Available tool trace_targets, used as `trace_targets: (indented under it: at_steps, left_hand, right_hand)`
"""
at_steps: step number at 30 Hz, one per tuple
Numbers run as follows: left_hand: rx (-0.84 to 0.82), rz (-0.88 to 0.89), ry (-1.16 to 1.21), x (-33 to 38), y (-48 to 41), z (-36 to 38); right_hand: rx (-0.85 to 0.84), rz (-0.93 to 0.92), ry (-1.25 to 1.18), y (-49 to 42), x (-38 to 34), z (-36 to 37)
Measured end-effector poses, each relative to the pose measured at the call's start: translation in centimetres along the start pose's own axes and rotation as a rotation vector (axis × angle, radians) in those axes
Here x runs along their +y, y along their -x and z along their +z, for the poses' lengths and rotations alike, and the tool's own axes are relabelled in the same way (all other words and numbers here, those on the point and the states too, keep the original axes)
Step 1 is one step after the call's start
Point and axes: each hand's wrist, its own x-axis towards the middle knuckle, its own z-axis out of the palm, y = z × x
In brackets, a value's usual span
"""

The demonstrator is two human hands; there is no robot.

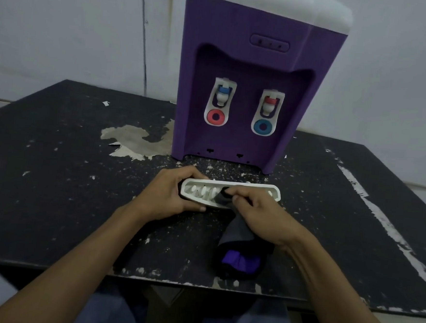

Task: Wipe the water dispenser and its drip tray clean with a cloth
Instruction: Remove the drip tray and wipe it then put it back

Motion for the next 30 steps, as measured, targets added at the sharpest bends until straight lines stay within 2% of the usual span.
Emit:
trace_targets:
  at_steps: [2,5,7,9,13,18,20,22,25,30]
  left_hand:
    - [0.001,-0.001,-0.003,0.0,0.1,0.0]
    - [0.001,-0.013,-0.001,0.1,0.1,0.0]
    - [0.000,-0.010,-0.006,0.0,0.1,0.0]
    - [-0.002,-0.010,-0.013,0.0,0.1,0.0]
    - [0.002,-0.012,-0.010,0.1,0.1,0.0]
    - [-0.016,-0.023,0.000,0.0,0.0,0.0]
    - [-0.019,-0.025,-0.003,-0.1,0.0,-0.1]
    - [-0.023,-0.020,-0.004,-0.1,0.1,-0.1]
    - [-0.022,-0.028,0.008,-0.1,0.1,-0.1]
    - [-0.018,-0.025,-0.003,-0.1,0.1,-0.1]
  right_hand:
    - [0.026,0.080,-0.183,0.2,0.5,-0.6]
    - [-0.046,0.167,-0.487,0.5,0.7,-1.0]
    - [-0.082,0.142,-0.588,0.5,0.5,-1.0]
    - [-0.082,0.090,-0.573,0.6,-0.1,-0.8]
    - [-0.011,-0.102,-0.033,0.3,-1.3,0.5]
    - [0.012,-0.187,0.741,0.0,-2.8,1.0]
    - [0.037,-0.274,0.949,-0.3,-3.5,1.1]
    - [0.030,-0.329,1.060,-0.6,-3.9,1.1]
    - [-0.065,-0.309,1.104,-1.2,-4.2,0.9]
    - [-0.108,-0.280,1.005,-0.8,-3.9,1.2]
